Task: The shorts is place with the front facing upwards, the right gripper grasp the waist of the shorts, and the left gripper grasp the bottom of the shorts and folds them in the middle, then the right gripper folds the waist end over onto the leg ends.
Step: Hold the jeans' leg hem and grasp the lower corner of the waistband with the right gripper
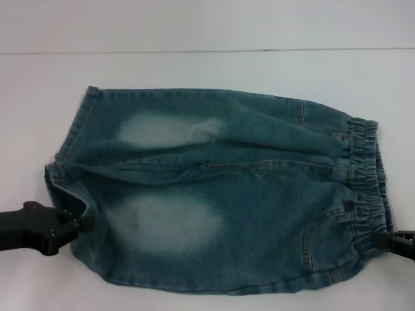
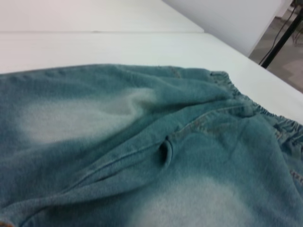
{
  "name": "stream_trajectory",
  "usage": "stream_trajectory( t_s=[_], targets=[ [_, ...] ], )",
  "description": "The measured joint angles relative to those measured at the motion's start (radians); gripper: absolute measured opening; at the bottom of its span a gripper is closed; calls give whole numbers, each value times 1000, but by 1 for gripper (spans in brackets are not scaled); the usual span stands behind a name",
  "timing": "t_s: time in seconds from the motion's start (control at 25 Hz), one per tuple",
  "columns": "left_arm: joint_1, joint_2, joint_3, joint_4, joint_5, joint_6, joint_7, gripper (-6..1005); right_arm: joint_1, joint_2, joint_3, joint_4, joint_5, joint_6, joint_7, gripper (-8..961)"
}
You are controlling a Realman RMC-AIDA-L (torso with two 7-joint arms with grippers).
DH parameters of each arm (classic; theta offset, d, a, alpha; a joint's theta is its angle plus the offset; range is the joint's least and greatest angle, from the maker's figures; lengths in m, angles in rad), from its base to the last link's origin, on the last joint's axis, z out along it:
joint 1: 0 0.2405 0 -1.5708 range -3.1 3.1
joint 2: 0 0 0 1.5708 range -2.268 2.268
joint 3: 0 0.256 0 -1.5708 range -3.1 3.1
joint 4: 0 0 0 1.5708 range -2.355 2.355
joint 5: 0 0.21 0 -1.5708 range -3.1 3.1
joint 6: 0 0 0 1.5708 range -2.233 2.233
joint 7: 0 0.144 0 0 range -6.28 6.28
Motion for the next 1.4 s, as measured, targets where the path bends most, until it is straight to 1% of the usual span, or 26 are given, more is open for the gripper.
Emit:
stream_trajectory(
  t_s=[0.04, 0.2, 0.44, 0.56, 0.64, 0.84, 1.12, 1.28, 1.4],
  targets=[
    [2, 1, -2, 5, -7, 3, 0, 7, 1, -1, 2, 0, 0, -7, 4, 55],
    [8, 5, -28, 18, -36, 17, -1, 7, 3, -11, 41, 0, 12, -51, 16, 46],
    [8, 12, -142, 18, -91, 29, -2, 6, 5, -29, 143, 3, 61, -117, 47, 42],
    [0, 13, -223, 14, -105, 1, -6, 6, 8, -39, 186, 9, 88, -114, 101, 42],
    [-4, 12, -250, 12, -108, -34, -19, 6, 12, -43, 214, 10, 103, -90, 156, 43],
    [-8, 13, -259, -11, -120, -119, -53, 6, 13, -49, 289, 15, 147, -45, 229, 43],
    [-46, 15, -240, -59, -142, -191, -56, 5, 36, -49, 311, 16, 172, 11, 273, 42],
    [-92, 13, -237, -79, -149, -248, -56, 5, 49, -49, 320, 26, 235, 61, 303, 43],
    [-138, 14, -236, -105, -152, -319, -56, 5, 65, -50, 320, 49, 300, 119, 319, 40]
  ],
)
